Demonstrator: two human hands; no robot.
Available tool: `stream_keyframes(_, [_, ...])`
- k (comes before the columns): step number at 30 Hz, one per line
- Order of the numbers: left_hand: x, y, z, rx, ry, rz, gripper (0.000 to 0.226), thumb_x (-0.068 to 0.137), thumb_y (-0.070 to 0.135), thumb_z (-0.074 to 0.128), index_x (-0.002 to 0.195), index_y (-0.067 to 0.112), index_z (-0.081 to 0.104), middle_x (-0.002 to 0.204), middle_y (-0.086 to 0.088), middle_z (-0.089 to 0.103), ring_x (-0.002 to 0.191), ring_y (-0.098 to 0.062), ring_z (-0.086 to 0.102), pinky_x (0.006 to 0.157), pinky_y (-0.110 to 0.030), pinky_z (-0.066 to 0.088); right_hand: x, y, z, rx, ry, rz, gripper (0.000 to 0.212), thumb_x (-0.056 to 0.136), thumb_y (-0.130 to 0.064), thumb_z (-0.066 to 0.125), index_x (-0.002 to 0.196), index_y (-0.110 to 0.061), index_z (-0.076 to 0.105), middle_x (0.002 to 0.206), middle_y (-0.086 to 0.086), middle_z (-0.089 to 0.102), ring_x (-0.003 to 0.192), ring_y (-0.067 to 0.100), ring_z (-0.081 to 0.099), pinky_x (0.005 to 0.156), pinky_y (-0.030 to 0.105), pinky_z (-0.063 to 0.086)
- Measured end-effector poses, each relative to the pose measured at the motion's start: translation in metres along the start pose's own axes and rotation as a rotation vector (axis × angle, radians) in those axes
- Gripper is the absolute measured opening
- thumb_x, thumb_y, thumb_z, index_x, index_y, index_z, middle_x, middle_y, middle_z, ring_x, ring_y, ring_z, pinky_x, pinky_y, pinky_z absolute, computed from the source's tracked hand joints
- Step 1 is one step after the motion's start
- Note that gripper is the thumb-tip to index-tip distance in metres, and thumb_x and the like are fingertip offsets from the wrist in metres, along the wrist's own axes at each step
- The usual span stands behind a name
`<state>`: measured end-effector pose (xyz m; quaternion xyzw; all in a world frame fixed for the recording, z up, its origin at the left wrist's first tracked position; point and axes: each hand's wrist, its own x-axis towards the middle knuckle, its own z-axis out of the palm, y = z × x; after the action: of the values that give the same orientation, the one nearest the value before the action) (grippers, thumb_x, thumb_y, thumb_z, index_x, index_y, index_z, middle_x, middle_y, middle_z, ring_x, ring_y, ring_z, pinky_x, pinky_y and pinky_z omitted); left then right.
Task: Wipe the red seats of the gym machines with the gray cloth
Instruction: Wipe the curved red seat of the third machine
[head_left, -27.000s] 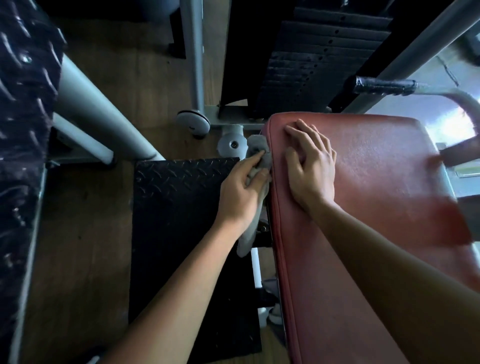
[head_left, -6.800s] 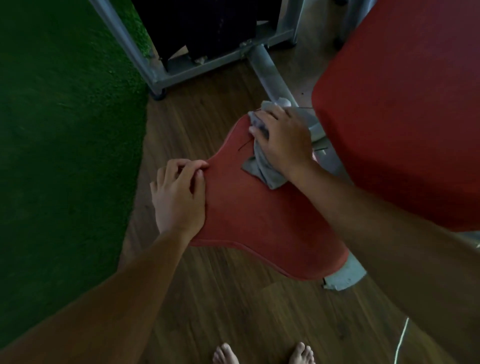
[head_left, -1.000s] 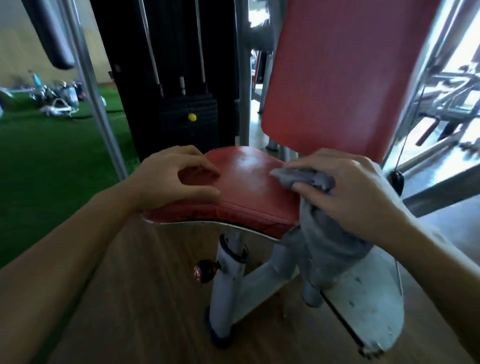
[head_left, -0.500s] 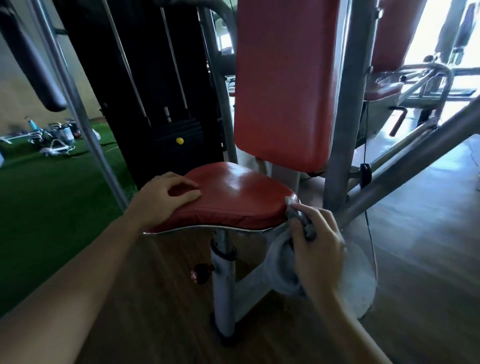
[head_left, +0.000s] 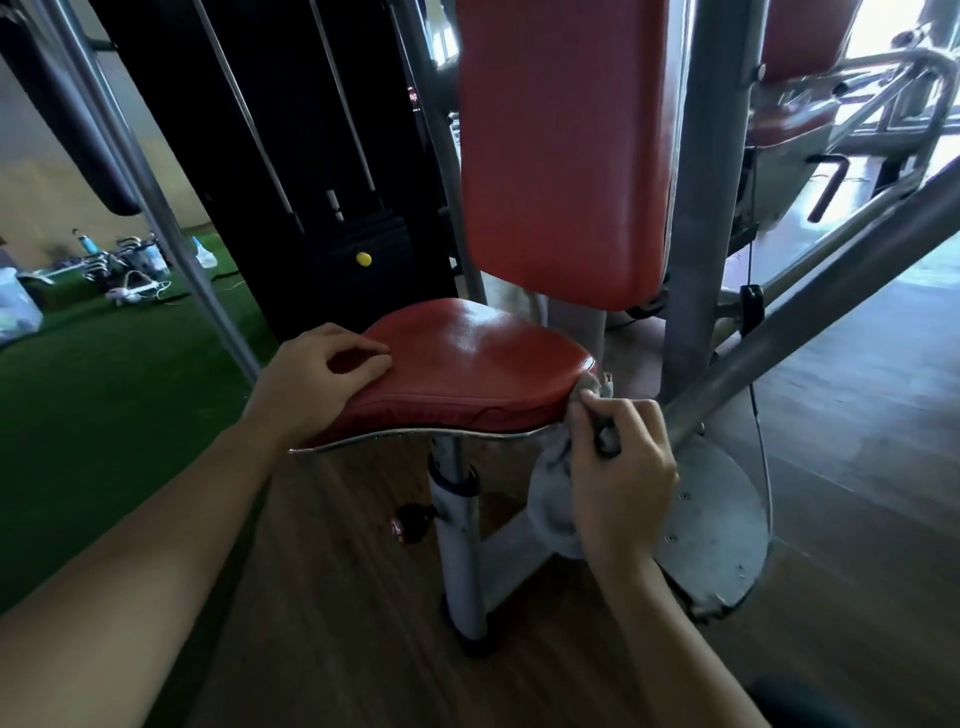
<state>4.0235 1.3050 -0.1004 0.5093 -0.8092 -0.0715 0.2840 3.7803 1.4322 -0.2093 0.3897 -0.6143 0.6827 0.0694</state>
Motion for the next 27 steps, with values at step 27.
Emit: stream_keyframes(27, [0.000,0.037,0.019,0.243,0.135,-0.132,0.029,0.090,0.061,0.057,0.101,0.040,0.074,0.107,0.008,0.060,0.108,-0.024,0.057,0.078,-0.039,0.047,0.000,-0.007,0.011,-0.081,-0.077,-0.113,0.009,0.090,-0.026,0.074,0.086,-0.019,0.071,0.085,-0.007,0.057,0.072,0.014,0.059,0.058,0.027,0.049])
